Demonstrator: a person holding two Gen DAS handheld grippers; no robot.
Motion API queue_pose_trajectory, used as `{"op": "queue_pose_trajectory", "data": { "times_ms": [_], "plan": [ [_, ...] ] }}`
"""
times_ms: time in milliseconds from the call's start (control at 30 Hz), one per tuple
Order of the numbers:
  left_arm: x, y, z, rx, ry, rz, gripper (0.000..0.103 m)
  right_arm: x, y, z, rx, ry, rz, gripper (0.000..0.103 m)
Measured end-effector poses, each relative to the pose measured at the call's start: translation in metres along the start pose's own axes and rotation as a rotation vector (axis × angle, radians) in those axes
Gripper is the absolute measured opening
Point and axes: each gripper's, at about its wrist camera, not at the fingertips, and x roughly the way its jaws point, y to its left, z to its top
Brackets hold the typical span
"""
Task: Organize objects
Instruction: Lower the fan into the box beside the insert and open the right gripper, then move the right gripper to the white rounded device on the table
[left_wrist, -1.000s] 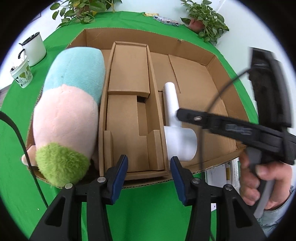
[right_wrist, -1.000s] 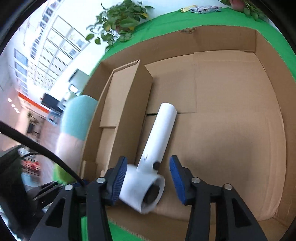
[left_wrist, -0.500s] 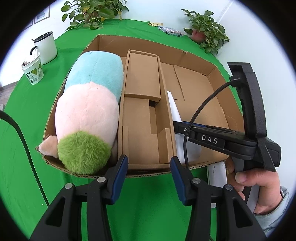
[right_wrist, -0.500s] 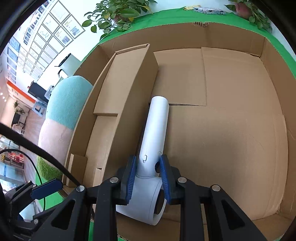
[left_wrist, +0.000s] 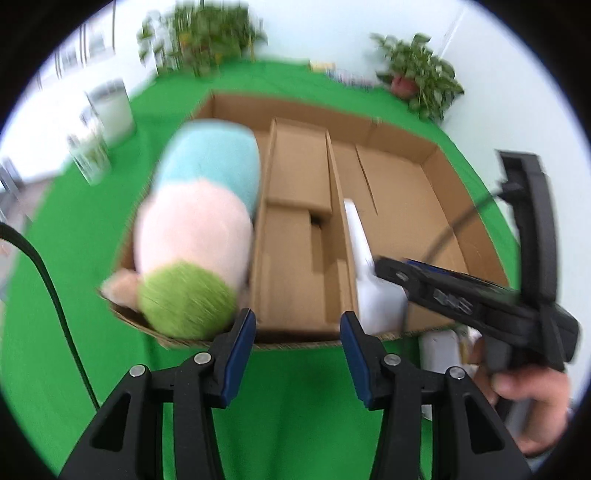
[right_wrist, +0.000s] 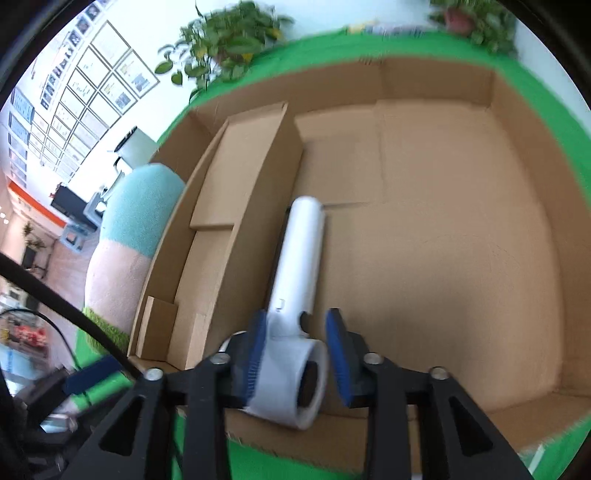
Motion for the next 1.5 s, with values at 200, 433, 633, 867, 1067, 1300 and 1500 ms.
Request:
{"op": "queue_pose_trajectory", "data": {
  "times_ms": [200, 433, 633, 867, 1067, 1300, 1500],
  "plan": [
    [-0.062, -0.02, -0.019, 0.126, -0.331, 0.203, 0.085, -0.075, 0.018, -0.058, -0.143, -0.304, -0.159, 0.102],
    [-0.092, -0.031, -0.042, 0.134, -0.455, 0.263, 0.085, -0.12, 0.024, -0.125, -0.151, -0.46, -0.25, 0.103],
    [-0.099, -0.04, -0.049, 0.106, -0.506, 0.231, 0.085, -0.145, 0.014, -0.149, -0.188, -0.507, -0.266, 0.103],
    [-0.099, -0.03, -0.064, 0.049, -0.483, 0.145, 0.085, -0.151, 0.015, -0.171, -0.241, -0.486, -0.217, 0.103],
    [-0.075, -0.016, -0.088, 0.033, -0.371, 0.117, 0.085, -0.125, 0.002, -0.198, -0.263, -0.383, -0.129, 0.103],
    [-0.042, -0.014, -0.114, 0.031, -0.23, 0.032, 0.084, -0.082, -0.023, -0.198, -0.213, -0.239, -0.213, 0.102],
    [-0.033, -0.019, -0.115, 0.035, -0.184, -0.025, 0.084, -0.064, -0.024, -0.194, -0.279, -0.211, -0.307, 0.097]
  ]
}}
